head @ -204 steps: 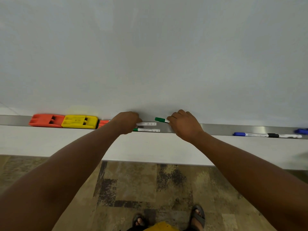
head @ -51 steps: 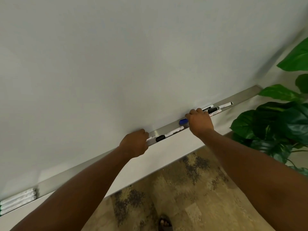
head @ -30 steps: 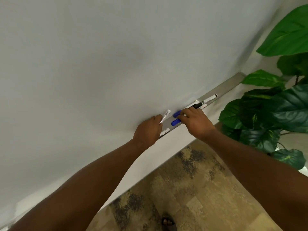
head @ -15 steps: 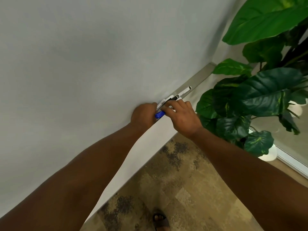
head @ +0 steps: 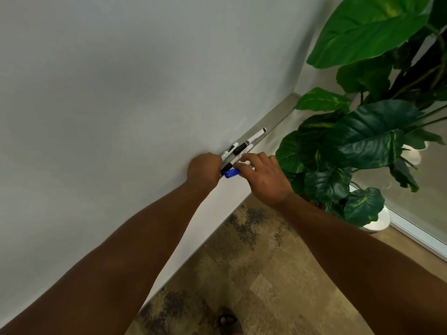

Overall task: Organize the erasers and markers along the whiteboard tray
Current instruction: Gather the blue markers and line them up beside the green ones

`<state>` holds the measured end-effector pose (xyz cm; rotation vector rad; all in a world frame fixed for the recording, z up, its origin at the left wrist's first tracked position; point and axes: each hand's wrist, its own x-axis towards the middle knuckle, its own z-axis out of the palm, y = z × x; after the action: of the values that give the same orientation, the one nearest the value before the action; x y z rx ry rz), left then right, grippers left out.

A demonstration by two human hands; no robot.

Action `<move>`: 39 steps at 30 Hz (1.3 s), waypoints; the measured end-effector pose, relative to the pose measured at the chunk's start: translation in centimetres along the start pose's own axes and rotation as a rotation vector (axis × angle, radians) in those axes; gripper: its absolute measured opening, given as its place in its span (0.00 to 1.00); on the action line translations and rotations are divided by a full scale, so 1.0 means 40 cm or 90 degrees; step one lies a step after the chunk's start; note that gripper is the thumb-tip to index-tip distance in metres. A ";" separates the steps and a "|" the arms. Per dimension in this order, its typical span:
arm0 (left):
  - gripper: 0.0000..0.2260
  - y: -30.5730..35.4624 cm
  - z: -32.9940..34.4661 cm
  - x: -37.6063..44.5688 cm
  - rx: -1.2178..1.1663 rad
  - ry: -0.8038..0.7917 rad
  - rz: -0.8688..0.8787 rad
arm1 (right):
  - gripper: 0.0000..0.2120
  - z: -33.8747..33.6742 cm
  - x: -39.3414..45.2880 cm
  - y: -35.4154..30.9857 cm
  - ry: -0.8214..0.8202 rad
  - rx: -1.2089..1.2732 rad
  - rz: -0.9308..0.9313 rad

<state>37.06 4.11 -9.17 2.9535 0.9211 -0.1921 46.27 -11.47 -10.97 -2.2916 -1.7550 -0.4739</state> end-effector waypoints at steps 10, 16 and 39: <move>0.06 -0.073 -0.006 -0.108 -0.124 0.084 -0.039 | 0.20 -0.024 0.042 -0.075 -0.005 0.010 -0.042; 0.05 -0.165 -0.002 -0.233 -0.193 0.114 -0.089 | 0.18 -0.030 0.079 -0.187 -0.027 0.035 -0.104; 0.08 -0.631 0.050 -0.912 -0.176 0.029 -0.236 | 0.34 -0.112 0.053 -0.847 -0.120 0.182 -0.347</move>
<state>-7.25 4.16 -6.49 2.5266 1.3719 -0.0046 13.54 -2.20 -6.82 -1.6971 -2.3672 -0.0751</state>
